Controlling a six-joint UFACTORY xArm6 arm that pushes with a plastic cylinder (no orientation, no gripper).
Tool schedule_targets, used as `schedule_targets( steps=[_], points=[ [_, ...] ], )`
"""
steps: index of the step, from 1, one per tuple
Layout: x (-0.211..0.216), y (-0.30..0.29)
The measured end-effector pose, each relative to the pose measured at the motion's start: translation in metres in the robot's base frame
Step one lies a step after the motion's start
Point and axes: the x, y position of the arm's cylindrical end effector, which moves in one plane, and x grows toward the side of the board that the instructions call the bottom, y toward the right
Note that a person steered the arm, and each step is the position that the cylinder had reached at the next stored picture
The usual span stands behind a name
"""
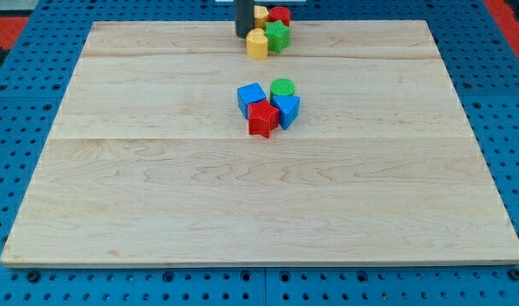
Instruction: Move the yellow heart slightly left
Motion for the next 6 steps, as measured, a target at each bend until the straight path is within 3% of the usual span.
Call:
schedule_targets(
  steps=[2, 6],
  points=[
    [0.084, 0.115],
    [0.078, -0.061]
  ],
)
